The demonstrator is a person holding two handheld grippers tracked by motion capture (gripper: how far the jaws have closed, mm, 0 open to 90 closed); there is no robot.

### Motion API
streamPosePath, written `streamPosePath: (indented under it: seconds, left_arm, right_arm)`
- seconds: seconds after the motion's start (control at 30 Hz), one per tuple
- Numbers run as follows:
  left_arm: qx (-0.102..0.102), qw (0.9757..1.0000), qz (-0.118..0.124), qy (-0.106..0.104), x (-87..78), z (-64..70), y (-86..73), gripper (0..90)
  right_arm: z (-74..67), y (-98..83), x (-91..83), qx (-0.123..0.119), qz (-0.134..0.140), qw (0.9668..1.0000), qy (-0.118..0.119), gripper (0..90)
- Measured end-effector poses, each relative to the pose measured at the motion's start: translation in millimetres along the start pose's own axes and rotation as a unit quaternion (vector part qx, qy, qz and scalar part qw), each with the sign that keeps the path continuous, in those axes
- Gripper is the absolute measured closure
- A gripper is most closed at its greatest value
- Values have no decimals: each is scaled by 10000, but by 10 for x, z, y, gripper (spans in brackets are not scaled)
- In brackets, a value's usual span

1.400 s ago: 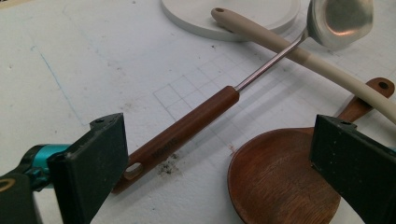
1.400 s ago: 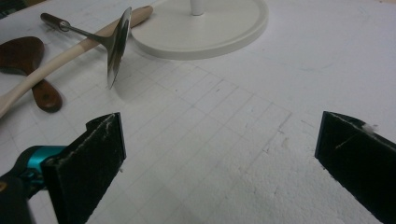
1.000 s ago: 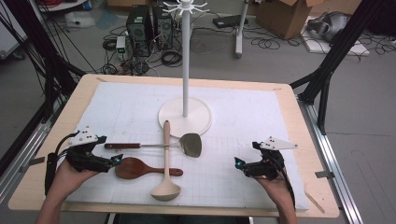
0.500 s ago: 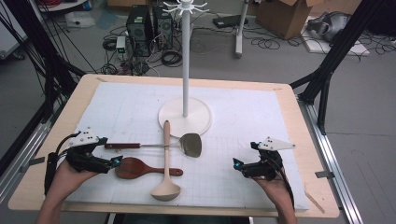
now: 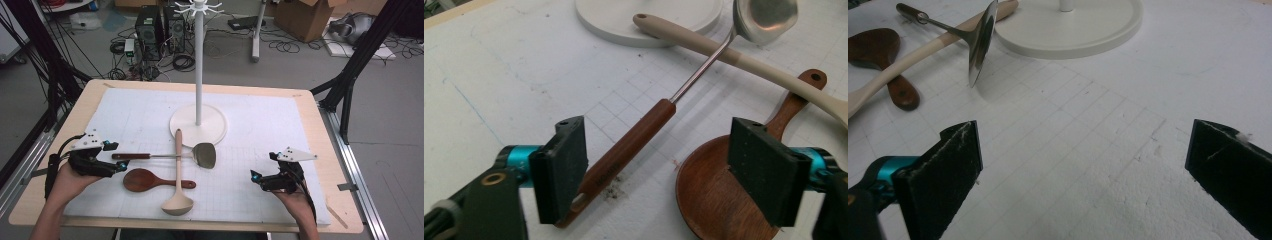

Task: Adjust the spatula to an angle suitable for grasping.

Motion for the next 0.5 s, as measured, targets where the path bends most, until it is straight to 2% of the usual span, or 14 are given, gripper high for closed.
streamPosePath:
  seconds: [0.23,0.33,0.47,0.5]
  left_arm:
    - [216,9996,-10,-166,48,-137,90,378]
    - [198,9994,-81,-287,94,-186,92,402]
    - [146,9992,-158,-345,172,-256,45,420]
    - [143,9991,-174,-371,196,-269,33,451]
  right_arm:
    - [15,-9,9,-65,-10,10000,7,8]
    - [21,-8,9,-82,-15,10000,7,7]
    - [25,-5,4,-37,-23,10000,8,7]
    - [28,-8,8,-44,-32,10000,8,8]
Point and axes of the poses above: each handheld gripper's, and its own axes: x roughly forward along the jaws, y roughly out of its top, z roughly to its right, the point moved 5 cm from there along x, roughly forward along the jaws, and after that the axes turned 14 degrees about x, right-handed, at the moved point
